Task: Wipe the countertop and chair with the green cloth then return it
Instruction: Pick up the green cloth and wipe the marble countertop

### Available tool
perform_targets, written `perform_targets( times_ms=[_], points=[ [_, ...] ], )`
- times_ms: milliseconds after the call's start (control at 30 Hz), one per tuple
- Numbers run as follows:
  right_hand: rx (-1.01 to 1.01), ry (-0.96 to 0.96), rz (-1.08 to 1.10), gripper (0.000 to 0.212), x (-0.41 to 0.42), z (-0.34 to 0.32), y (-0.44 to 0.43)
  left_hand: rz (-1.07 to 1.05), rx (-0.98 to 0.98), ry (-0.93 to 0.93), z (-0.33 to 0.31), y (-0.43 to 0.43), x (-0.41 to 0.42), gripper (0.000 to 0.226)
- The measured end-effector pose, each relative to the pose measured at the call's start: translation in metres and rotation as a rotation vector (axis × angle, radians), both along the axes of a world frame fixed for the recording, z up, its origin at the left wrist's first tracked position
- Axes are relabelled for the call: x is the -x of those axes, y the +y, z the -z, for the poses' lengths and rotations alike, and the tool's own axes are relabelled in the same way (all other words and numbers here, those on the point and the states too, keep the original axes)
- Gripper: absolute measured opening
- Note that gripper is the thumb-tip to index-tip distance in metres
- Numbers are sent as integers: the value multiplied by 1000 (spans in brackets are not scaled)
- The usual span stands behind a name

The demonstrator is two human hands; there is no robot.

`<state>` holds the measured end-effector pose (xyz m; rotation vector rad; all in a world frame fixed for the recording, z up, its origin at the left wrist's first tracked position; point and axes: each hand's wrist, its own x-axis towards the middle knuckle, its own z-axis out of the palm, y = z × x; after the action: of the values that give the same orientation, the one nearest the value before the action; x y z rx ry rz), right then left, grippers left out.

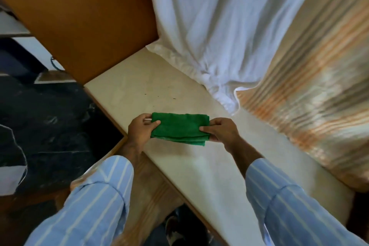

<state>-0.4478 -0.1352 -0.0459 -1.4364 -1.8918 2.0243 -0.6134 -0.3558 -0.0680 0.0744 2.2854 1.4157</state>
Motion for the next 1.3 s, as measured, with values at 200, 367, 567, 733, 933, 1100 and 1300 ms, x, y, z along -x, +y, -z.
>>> perform_targets(
  times_ms=[200,367,567,733,933,1100,1300],
  points=[
    [-79,-56,-91,26,77,64,-41,10,163,129,48,-26,83,32],
    [-302,-134,-226,31,117,94,-46,81,297,287,71,-22,112,40],
    [-1085,-243,-466,55,119,117,4,270,485,593,85,10,56,68],
    [-1224,-236,-700,72,112,134,47,331,775,498,105,31,30,95],
    [-1267,-246,-728,70,115,137,53,438,793,532,110,65,143,89],
    [-1296,-251,-726,68,113,139,52,479,864,531,116,94,216,87],
    [-1310,-235,-711,67,113,137,51,545,820,648,119,47,113,83]
  ],
)
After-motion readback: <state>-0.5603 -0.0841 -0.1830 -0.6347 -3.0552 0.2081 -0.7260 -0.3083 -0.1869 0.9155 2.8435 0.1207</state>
